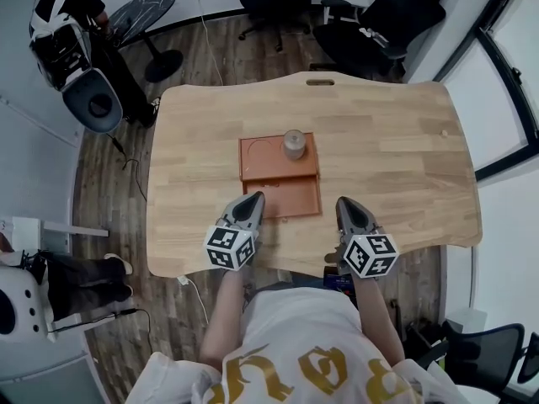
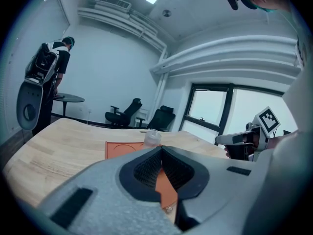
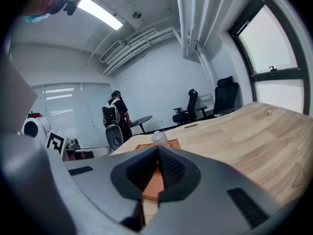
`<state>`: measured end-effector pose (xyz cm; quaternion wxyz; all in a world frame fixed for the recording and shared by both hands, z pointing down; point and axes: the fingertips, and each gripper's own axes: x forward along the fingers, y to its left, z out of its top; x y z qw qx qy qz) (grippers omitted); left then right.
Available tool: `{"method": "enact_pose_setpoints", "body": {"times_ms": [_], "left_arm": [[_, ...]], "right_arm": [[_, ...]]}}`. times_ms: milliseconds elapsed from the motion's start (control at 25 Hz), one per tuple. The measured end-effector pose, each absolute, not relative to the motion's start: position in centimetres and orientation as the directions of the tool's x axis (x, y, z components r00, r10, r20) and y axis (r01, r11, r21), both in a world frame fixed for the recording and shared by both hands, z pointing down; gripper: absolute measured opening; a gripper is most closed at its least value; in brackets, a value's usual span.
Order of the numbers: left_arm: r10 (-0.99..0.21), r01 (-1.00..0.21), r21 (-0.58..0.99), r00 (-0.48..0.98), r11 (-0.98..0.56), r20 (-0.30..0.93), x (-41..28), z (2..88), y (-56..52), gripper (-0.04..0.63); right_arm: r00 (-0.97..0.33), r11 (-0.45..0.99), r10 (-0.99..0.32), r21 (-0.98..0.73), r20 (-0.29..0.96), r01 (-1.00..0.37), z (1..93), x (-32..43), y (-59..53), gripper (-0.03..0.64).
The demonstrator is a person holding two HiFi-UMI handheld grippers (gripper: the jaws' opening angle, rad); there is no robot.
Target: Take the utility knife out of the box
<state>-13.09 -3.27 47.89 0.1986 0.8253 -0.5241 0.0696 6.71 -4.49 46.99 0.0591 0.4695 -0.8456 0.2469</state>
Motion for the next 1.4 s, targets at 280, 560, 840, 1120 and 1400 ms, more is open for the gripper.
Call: {"method": "enact_pose_setpoints", "body": {"times_ms": [280,560,840,1120,1400], "left_arm": [[-0.837,-0.897,0.241,0.436,-0.372,0.33,-13.4,47.9,-5.0,0.009],[-0.815,-0.898,0.218,0.439,-0.383,0.378,-13.4,49.6,-5.4,0.009],[-0.739,-0.886,0.194,0.459,-0.421,0.492,-13.1,53.3,-5.3,0.009],[-0.669,-0.875,0.164,0.458,-0.456,0.585,-12.3,55.8,-6.2,0.011],[-0.59,-0.872,0.136,0.425,-0.47,0.687,-11.9,58.6,-7.1,0.011]], "right_arm": [[-0.581,0.465,-0.746,-0.369,0.326,-0.805,47.3,5.3,-6.5,0.012],[-0.594,0.466,-0.722,-0.386,0.354,-0.796,48.9,4.6,-6.9,0.011],[-0.586,0.443,-0.717,-0.402,0.377,-0.801,50.5,5.2,-7.1,0.011],[-0.578,0.422,-0.708,-0.413,0.407,-0.807,52.1,5.9,-7.6,0.012],[-0.573,0.404,-0.702,-0.426,0.423,-0.81,53.2,6.1,-8.6,0.012]]}}
